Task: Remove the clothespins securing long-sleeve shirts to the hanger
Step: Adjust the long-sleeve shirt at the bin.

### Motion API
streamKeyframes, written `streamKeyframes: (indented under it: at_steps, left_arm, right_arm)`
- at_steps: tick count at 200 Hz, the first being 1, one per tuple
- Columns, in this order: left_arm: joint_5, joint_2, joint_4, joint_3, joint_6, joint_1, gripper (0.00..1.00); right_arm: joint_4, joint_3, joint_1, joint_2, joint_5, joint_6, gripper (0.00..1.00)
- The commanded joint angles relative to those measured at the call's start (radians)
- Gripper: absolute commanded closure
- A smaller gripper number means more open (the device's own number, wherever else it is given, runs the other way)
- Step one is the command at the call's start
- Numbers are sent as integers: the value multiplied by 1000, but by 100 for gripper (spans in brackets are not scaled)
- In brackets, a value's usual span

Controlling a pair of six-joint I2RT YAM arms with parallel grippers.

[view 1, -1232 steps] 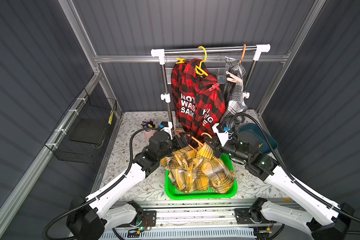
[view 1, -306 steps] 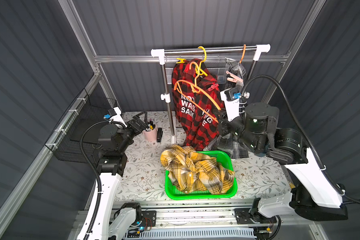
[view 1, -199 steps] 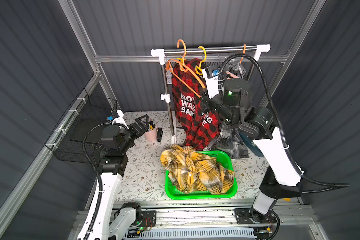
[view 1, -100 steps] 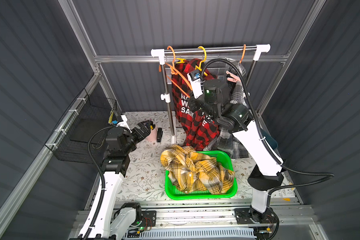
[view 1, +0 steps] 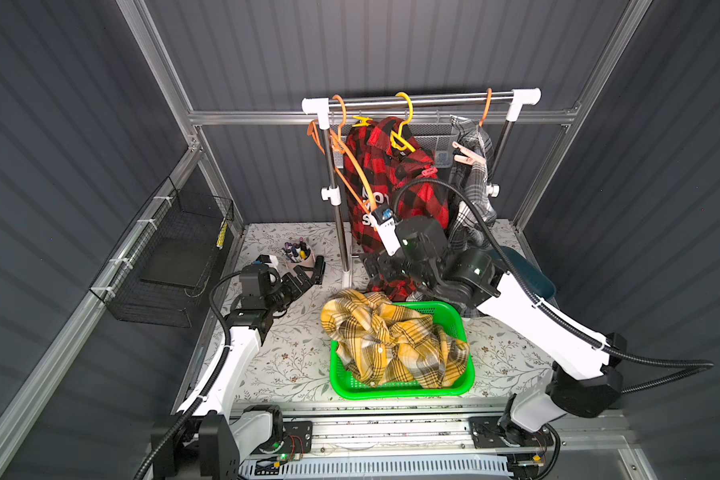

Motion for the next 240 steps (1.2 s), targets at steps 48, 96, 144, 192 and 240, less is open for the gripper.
streamKeyframes:
  at_steps: [48, 96, 144, 192, 240]
  left_arm:
    - [107, 34, 119, -54, -64, -27, 1]
    - [65, 29, 134, -56, -99, -161, 1]
    - [91, -1, 211, -96, -190, -227, 2]
    - [39, -24, 209, -55, -203, -363, 2]
    - [-22, 65, 223, -26, -188, -548, 2]
  right_arm:
    - [169, -541, 14, -93, -204, 400, 17]
    - [221, -720, 3, 20, -250, 488, 20]
    - [356, -815, -104, 47, -363, 536, 16]
    - [284, -762, -128, -175, -286, 484, 7]
    - [119, -652, -179, -368, -222, 413, 5]
